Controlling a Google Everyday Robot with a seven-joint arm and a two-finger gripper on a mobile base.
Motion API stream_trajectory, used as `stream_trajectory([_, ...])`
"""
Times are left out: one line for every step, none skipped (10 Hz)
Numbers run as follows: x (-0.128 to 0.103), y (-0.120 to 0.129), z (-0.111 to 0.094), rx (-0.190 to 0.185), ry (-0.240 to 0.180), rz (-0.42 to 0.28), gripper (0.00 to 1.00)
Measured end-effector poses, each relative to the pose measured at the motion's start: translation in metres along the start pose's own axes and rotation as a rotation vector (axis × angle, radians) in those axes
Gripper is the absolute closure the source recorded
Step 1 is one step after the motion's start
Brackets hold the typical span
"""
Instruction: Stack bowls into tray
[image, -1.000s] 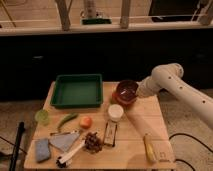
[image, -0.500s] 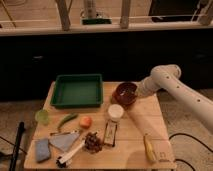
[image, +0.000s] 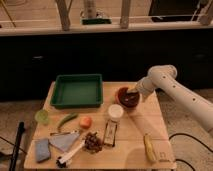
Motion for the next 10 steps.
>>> stream_trajectory([0.0, 0.001, -0.001, -0.001, -0.001, -0.001, 0.2])
stream_trajectory([0.0, 0.0, -0.003, -0.001, -0.001, -0.003, 0.2])
stream_trajectory([-0.001, -0.001, -0.006, 0.001, -0.002, -0.007, 0.2])
stream_trajectory([-0.001, -0.001, -0.009, -0.001, -0.001, -0.01, 0.2])
stream_trajectory([-0.001, -0.001, -0.012, -0.003, -0.001, -0.01, 0.2])
stream_trajectory([-0.001, -0.001, -0.016, -0.015, -0.002, -0.007, 0.2])
stream_trajectory([-0.001, -0.002, -0.018, -0.025, -0.002, -0.005, 0.2])
stream_trajectory([-0.002, -0.003, -0.019, -0.041, -0.004, -0.002, 0.2])
stream_trajectory([-0.002, -0.005, -0.02, -0.058, -0.006, 0.004, 0.2])
stream_trajectory([-0.002, -0.005, -0.021, -0.074, -0.004, 0.013, 0.2])
